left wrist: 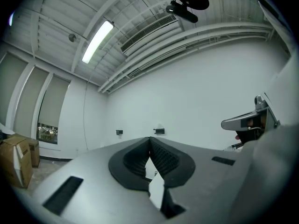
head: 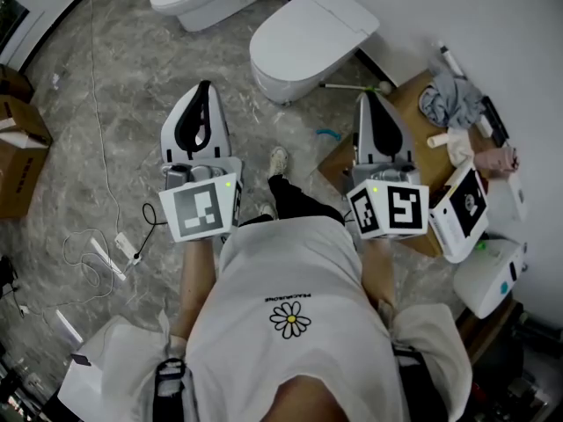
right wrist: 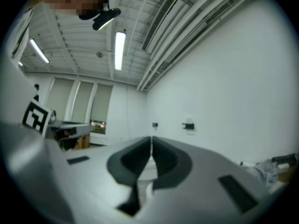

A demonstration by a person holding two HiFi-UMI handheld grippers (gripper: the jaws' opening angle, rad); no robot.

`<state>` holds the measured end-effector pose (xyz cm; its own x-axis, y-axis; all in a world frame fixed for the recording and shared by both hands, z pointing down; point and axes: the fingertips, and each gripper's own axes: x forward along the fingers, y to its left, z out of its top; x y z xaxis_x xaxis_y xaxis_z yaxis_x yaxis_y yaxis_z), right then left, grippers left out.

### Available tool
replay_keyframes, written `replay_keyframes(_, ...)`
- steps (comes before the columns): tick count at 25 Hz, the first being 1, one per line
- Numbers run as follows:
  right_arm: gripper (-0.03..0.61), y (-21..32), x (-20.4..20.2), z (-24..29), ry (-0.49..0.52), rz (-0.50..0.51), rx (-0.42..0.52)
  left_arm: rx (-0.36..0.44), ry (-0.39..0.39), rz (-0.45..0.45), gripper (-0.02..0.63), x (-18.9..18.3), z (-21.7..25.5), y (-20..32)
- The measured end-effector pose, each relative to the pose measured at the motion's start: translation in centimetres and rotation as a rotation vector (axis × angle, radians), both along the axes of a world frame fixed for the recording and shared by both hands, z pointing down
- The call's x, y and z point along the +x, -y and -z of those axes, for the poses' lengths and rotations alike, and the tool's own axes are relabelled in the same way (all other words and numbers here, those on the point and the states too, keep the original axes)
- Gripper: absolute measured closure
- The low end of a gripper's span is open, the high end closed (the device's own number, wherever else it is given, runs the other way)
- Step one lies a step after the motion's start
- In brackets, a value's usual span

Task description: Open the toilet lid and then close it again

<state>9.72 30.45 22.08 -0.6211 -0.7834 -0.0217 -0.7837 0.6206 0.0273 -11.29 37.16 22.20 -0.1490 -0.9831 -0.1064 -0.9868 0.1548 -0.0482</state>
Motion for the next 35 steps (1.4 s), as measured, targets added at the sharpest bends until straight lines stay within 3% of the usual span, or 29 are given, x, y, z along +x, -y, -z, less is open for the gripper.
replay_keyframes(9,0.546,4.6,-1.8,-1.0,0.014,0.019,-0.022,-0.005,0.014,-0.009,0.592,-1.1,-0.6,3.7)
replay_keyframes(16,0.546,10.2,-2.6,-2.5,0.019,0.001,-0.054,-0.036,0.007,-0.036,0.592,-1.9,-1.6,9.7)
replay_keyframes(22,0.546,16.8,-2.0,-2.4,-0.021,-0.059,-0.021,-0.003,0.071,-0.063,0.592,-1.6,-0.4,16.9)
replay_keyframes(29,0.546,22.2,-3.0,-3.0,-0.015,-0.049,-0.018,0.067,0.032,-0.082,0.592,-2.0,0.8,23.1)
replay_keyframes(35,0.546,24.2,-4.3,-3.4,-0.012,-0.025,-0.037,0.030,0.030,-0.089,0.592,-2.9,-0.2,26.2)
